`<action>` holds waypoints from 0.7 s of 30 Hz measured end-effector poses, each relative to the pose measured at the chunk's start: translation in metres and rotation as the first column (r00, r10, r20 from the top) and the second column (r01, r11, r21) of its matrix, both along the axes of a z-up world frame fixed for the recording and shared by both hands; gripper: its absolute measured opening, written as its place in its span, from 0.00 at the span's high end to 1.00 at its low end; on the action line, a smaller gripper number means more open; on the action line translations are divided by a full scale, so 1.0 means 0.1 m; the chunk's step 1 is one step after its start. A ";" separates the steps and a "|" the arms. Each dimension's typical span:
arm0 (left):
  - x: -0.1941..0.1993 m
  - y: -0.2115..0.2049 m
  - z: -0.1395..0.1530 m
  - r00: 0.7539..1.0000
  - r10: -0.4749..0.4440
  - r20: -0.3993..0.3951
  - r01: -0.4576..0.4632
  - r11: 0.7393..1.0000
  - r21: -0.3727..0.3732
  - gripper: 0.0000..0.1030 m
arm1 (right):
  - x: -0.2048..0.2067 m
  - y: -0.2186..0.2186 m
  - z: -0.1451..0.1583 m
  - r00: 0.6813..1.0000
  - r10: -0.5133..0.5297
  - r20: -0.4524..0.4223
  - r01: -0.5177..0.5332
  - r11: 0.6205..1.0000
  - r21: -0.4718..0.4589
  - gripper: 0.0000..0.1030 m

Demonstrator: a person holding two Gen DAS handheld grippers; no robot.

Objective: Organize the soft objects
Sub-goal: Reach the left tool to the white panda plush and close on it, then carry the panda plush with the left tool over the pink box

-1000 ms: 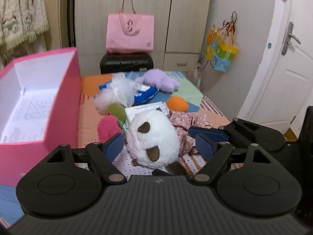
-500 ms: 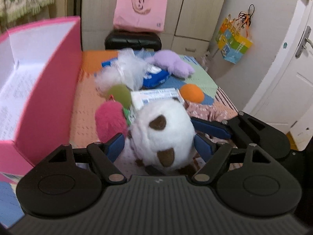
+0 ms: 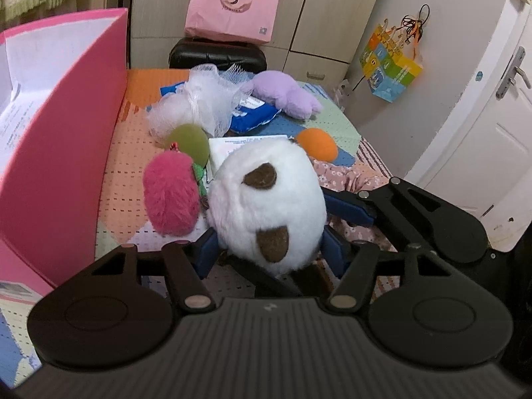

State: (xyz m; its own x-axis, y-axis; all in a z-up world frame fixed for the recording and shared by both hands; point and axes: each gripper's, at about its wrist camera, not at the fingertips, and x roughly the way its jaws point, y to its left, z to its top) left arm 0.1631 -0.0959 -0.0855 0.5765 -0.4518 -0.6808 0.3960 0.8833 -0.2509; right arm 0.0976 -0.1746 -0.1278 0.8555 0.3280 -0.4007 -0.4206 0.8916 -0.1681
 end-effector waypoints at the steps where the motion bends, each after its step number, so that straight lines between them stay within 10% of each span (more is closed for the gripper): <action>1: -0.02 0.00 0.02 1.000 -0.001 0.008 0.001 1.000 0.004 0.39 | -0.02 0.01 0.01 1.000 -0.002 0.007 0.002 1.000 -0.002 0.32; 21: -0.47 0.20 0.24 0.998 0.008 0.055 -0.009 1.000 0.016 0.39 | -0.33 0.08 0.16 1.000 -0.010 0.014 0.009 0.998 0.066 0.33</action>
State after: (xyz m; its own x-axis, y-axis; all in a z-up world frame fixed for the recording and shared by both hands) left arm 0.1158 -0.0756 -0.0619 0.6171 -0.4358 -0.6552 0.4016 0.8905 -0.2141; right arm 0.0645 -0.1666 -0.1121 0.8641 0.3455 -0.3661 -0.4103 0.9047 -0.1146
